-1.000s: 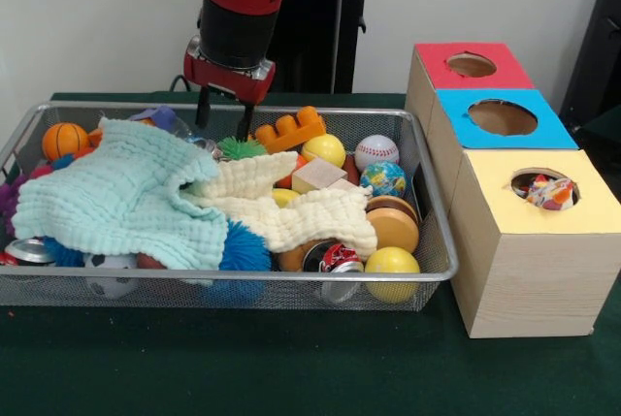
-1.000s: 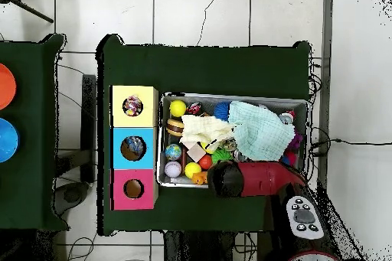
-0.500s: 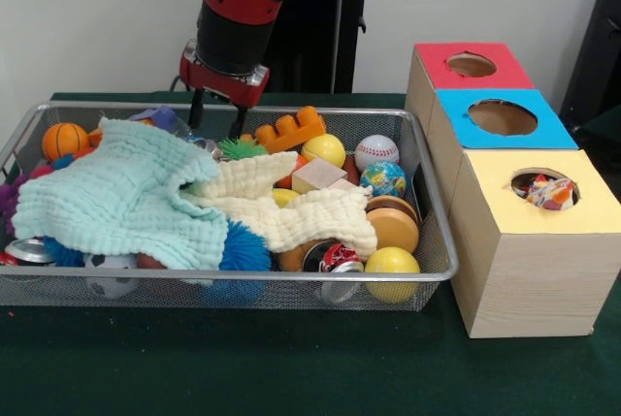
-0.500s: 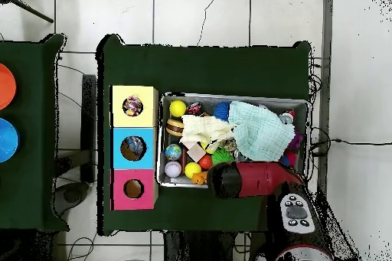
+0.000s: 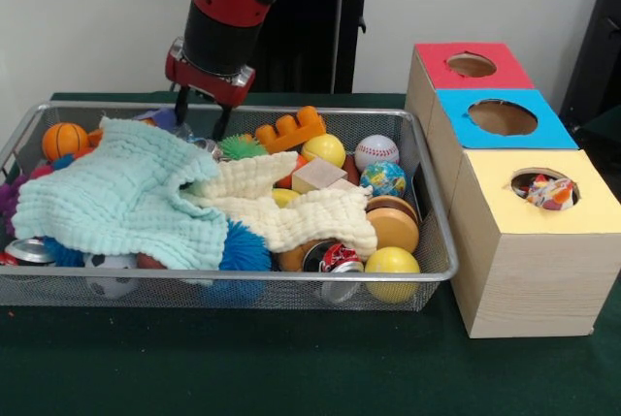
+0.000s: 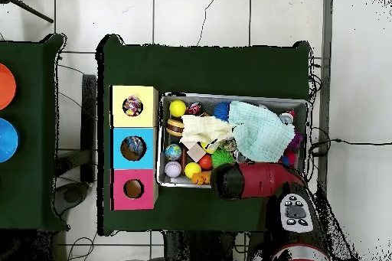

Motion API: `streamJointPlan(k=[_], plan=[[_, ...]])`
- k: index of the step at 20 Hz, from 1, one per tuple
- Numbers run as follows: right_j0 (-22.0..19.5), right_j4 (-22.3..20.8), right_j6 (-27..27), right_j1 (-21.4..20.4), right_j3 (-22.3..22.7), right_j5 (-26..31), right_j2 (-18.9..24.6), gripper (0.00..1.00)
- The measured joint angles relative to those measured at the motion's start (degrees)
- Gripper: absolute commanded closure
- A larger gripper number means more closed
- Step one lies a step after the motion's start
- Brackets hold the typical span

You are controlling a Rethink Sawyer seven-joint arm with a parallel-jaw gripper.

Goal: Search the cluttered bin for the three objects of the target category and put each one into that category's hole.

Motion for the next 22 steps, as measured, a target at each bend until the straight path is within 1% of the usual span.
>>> streamJointPlan(k=[7, 11, 13, 19, 22], plan=[[0.67, 0.02, 0.0, 1.13, -2.07, 0.01, -1.91, 0.0], [0.31, 0.02, 0.0, 2.34, -3.04, -0.34, -1.72, 0.0], [-0.78, 0.02, 0.0, 3.01, -3.32, -1.32, -1.01, 0.0], [-6.79, 0.06, -0.01, 5.03, -3.37, -7.58, 3.01, 0.0], [-8.82, 0.18, -0.01, 5.76, -3.23, -8.4, 4.33, 0.0]])
